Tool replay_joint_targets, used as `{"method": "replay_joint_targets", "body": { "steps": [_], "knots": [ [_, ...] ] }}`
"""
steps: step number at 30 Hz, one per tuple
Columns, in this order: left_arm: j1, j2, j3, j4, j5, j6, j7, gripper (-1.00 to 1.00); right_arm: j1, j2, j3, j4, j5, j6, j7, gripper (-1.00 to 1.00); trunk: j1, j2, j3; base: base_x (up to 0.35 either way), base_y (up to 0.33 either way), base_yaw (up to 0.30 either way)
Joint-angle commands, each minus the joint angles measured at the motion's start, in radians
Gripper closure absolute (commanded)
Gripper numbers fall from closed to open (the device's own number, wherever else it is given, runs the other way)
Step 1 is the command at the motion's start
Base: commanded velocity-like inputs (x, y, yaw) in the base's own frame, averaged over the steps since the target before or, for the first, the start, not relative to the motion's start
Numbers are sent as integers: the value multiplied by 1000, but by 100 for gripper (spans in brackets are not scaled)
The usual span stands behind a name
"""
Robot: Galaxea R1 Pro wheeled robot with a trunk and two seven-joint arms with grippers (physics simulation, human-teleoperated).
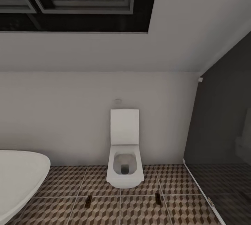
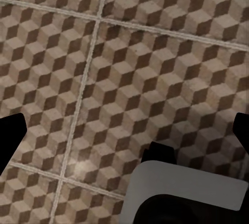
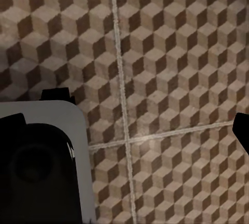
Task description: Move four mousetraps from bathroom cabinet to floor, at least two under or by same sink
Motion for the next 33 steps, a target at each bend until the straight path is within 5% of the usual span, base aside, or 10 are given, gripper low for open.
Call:
{"method": "replay_joint_targets", "body": {
  "steps": [1,33],
  "knots": [
    [-1,0,1,1,5,-3,0,-100,-1,0,-7,3,5,-7,-2,-100,0,-1,-1,0,0,0],
    [-1,0,0,-20,-11,0,20,-100,-1,1,-12,1,4,1,-11,-100,0,-1,-1,0,0,0]
  ]
}}
